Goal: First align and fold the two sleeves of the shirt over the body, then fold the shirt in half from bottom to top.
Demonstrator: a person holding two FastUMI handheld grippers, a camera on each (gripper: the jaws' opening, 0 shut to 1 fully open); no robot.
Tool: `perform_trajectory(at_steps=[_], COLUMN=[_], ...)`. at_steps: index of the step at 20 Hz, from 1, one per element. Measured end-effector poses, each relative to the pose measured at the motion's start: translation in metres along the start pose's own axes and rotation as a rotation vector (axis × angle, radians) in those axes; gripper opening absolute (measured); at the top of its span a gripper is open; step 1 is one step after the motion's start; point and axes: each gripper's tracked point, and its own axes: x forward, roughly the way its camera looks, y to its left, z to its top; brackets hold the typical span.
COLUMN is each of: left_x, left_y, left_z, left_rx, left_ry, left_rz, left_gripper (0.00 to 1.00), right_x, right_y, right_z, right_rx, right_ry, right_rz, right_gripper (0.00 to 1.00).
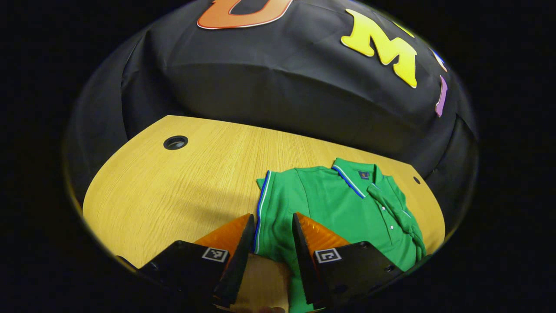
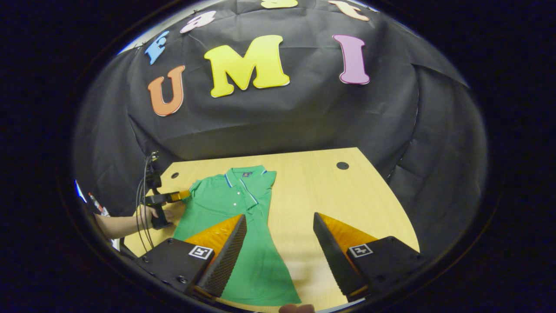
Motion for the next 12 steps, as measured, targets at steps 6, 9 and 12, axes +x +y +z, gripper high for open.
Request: perform_trajectory(at_steps=[6,9,12], left_x=[0.001,0.001,-0.001], left_y=[0.011,0.004,0.0], left_z=[-0.007,-0.007,-0.001], left_rx=[0.0,0.047,0.038], left_ry=[-0.028,-0.033,-0.03], left_rz=[0.102,0.117,0.064], left_gripper=[0.51,0.14,0.04], right_x=[0.003,-0.002,-0.002], right_y=[0.001,0.0,-0.004], right_z=[0.002,0.008,0.009], right_rx=[-0.012,-0.061,-0.05], right_ry=[-0.001,-0.028,-0.027], right_rz=[-0.005,-0.015,-0.025], right_gripper=[0.97,0.97,0.97])
